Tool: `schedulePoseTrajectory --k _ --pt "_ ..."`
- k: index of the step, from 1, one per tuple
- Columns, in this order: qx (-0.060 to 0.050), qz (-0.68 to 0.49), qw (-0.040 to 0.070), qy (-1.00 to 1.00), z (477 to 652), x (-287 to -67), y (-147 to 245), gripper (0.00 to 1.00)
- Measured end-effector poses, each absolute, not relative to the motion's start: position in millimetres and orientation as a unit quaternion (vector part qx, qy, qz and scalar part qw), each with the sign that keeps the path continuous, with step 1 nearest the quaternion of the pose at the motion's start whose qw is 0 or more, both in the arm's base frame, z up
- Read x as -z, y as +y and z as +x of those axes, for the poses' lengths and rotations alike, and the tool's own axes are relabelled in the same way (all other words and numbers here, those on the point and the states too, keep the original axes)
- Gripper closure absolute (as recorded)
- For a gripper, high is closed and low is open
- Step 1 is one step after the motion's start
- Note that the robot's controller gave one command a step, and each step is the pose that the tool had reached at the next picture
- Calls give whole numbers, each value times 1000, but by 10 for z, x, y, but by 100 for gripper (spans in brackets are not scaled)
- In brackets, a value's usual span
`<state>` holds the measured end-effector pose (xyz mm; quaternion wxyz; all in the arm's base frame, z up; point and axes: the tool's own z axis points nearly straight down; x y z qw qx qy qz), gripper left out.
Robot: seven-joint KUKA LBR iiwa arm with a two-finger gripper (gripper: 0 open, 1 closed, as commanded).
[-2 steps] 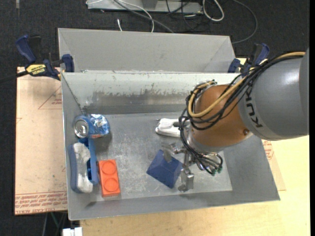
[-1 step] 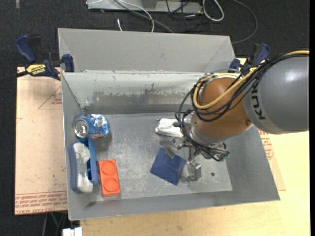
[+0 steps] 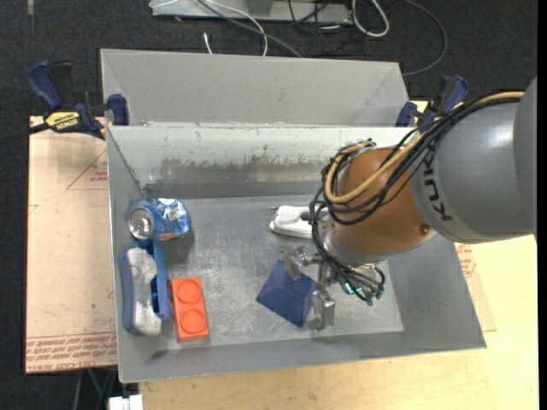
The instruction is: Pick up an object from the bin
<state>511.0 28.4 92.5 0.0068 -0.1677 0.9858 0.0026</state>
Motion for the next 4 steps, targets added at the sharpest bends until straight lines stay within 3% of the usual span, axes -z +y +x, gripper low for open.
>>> schedulePoseTrajectory --k 2,3,4 --pt "-3 -172 8 985 5112 -920 275 0" --pt "1 -373 22 927 4998 -783 290 0" --pt "-2 -288 17 958 5225 -743 252 0"
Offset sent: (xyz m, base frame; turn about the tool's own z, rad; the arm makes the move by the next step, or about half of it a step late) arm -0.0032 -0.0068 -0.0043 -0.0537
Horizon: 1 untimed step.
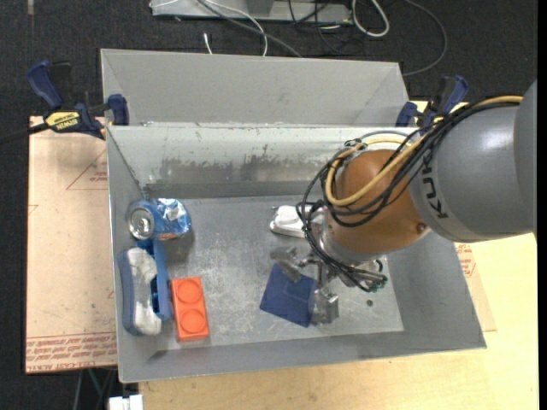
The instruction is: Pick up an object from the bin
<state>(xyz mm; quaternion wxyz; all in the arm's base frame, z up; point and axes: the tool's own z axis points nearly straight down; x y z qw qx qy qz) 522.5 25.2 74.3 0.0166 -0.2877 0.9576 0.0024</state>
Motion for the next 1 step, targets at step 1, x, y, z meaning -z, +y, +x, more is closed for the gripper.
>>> schedulePoseTrajectory --k 1 --pt "0 -351 22 936 5026 -1869 269 0"
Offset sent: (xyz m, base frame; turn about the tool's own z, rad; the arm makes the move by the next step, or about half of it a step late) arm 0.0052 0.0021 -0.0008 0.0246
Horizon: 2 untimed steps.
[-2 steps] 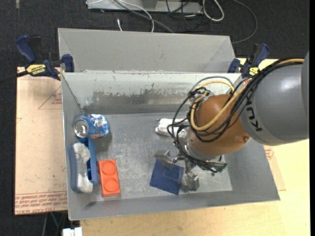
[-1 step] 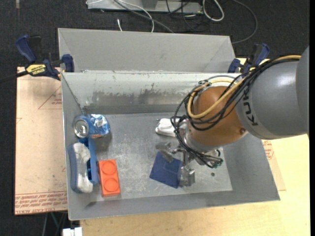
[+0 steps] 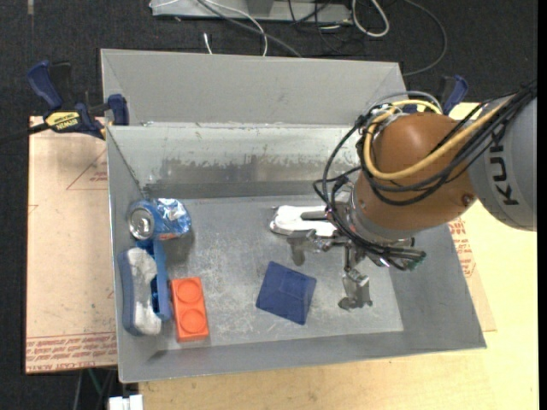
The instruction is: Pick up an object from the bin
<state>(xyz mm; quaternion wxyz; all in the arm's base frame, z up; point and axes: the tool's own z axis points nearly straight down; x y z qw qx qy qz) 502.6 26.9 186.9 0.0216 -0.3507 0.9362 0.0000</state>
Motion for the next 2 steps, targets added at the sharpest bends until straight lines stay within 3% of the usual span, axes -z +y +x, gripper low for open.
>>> schedulePoseTrajectory --k 1,2 --pt "-3 -280 20 960 5268 -856 282 0" --pt "-1 -347 21 938 5364 -1448 229 0"
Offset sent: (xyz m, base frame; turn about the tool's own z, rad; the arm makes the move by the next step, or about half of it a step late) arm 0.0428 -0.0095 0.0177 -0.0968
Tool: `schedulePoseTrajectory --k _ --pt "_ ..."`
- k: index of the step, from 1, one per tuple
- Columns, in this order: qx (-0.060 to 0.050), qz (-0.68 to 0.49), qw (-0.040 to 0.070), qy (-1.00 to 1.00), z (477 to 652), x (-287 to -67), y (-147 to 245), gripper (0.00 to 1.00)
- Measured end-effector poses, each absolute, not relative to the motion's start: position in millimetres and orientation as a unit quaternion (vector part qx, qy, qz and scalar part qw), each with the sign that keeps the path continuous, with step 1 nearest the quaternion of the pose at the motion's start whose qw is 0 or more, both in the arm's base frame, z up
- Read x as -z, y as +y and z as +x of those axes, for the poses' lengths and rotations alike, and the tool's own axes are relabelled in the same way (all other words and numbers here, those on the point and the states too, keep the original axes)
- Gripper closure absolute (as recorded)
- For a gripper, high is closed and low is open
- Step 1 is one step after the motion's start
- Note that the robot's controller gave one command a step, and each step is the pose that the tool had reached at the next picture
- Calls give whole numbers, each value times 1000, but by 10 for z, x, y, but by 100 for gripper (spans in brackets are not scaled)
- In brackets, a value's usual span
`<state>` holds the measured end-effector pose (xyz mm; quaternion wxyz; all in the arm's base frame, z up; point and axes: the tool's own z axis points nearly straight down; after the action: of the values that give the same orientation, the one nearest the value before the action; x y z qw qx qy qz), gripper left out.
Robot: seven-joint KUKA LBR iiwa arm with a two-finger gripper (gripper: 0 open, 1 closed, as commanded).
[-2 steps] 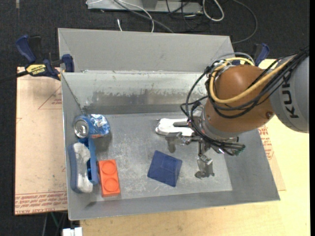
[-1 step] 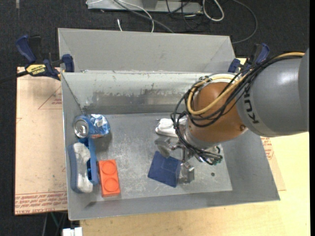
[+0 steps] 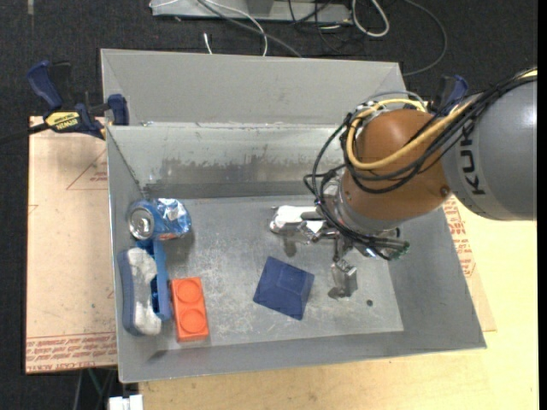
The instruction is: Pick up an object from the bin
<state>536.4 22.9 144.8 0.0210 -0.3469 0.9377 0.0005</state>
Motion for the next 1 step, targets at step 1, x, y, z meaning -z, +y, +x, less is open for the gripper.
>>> schedulePoseTrajectory --k 1 --pt "-3 -304 24 952 5402 -1020 171 0"
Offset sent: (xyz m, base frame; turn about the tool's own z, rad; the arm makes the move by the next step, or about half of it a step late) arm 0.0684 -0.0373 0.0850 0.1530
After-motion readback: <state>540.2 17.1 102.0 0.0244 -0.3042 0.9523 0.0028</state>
